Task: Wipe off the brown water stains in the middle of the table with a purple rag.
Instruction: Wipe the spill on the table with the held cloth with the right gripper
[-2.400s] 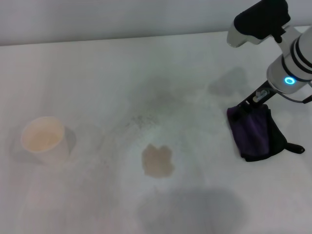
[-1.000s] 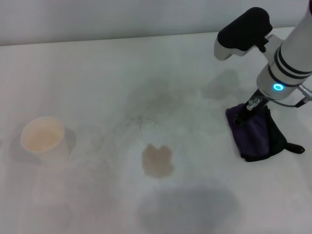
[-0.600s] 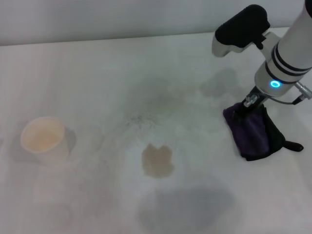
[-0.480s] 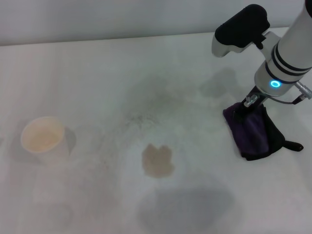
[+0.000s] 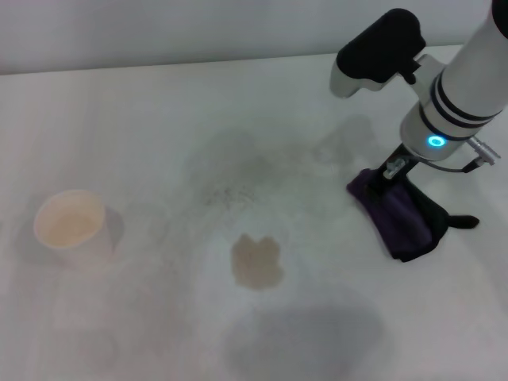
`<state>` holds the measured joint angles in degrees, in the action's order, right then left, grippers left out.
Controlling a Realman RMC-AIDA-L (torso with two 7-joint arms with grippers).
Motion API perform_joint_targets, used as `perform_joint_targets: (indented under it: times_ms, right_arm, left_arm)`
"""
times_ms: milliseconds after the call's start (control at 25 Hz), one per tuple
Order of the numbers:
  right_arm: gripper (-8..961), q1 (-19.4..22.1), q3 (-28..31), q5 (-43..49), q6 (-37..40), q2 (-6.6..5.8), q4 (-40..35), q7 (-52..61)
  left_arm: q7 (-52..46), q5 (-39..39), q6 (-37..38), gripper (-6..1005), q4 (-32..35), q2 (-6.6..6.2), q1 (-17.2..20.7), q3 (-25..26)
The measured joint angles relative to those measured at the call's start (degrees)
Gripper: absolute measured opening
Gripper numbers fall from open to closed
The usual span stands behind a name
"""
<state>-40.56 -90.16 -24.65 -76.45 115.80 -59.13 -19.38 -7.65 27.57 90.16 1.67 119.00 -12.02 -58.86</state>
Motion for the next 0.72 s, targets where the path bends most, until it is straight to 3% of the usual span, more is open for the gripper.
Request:
perform_joint_targets:
  times_ms: [360,720]
  right_arm:
    - [73,0.6,-7.9,-5.7,-1.3,0.10,-5.9,0.0]
    - [73,-2.8,-19.7,-16.6,2.1,0.39,-7.8,0.5]
  left_arm:
    - [0.0,0.3,0.1,888,0.1,0.09,0.0,-0.2]
    - [0.0,0.5,0.7,888,0.1,0.17,0.1,-0.3]
